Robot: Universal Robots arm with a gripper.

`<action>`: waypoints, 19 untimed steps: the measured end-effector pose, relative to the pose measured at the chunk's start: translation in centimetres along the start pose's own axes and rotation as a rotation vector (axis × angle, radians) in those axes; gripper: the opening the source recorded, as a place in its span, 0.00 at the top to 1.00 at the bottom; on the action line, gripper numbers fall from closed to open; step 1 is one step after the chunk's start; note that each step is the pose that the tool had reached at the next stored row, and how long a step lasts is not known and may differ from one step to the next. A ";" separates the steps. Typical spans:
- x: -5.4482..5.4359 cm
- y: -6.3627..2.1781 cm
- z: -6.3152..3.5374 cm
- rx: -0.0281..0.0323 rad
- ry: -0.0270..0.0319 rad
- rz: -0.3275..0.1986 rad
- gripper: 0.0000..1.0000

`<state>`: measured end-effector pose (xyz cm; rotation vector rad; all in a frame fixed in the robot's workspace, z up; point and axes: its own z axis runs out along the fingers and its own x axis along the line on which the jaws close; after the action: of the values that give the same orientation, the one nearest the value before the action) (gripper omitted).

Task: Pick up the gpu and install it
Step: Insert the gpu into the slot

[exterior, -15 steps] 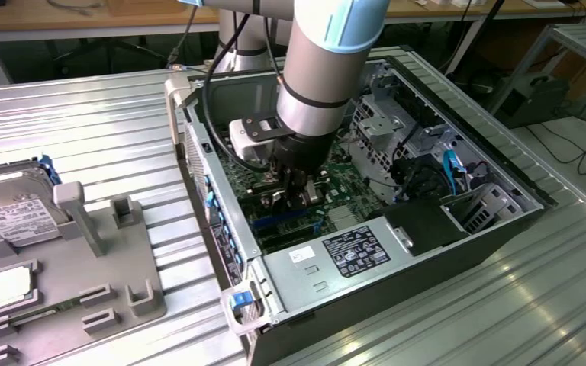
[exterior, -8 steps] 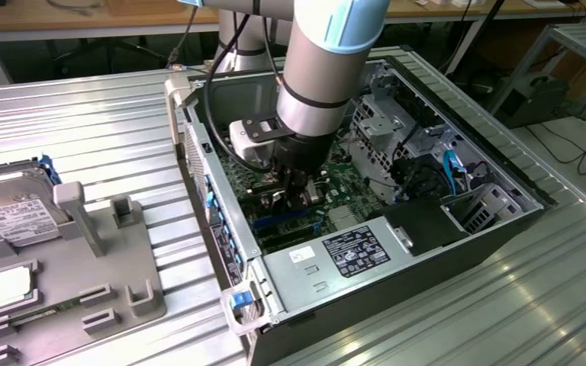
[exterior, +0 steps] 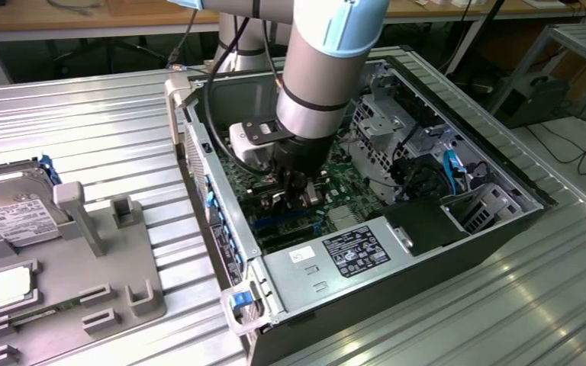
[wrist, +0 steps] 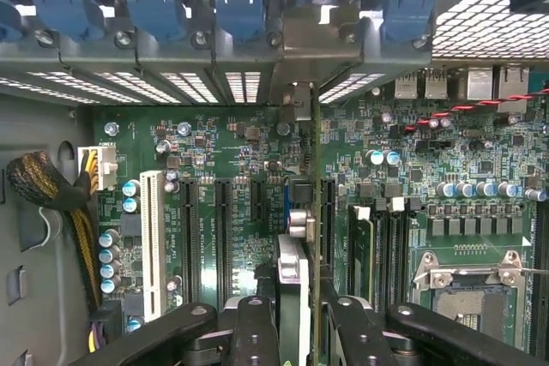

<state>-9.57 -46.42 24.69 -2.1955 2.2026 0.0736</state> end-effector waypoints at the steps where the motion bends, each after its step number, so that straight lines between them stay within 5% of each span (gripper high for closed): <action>1: 0.0 0.00 0.16 0.0001 -0.0003 -0.001 0.72; 19: 0.0 0.13 -0.22 0.0010 -0.0003 -0.001 0.72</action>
<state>-9.70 -46.44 24.91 -2.1955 2.2012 0.0728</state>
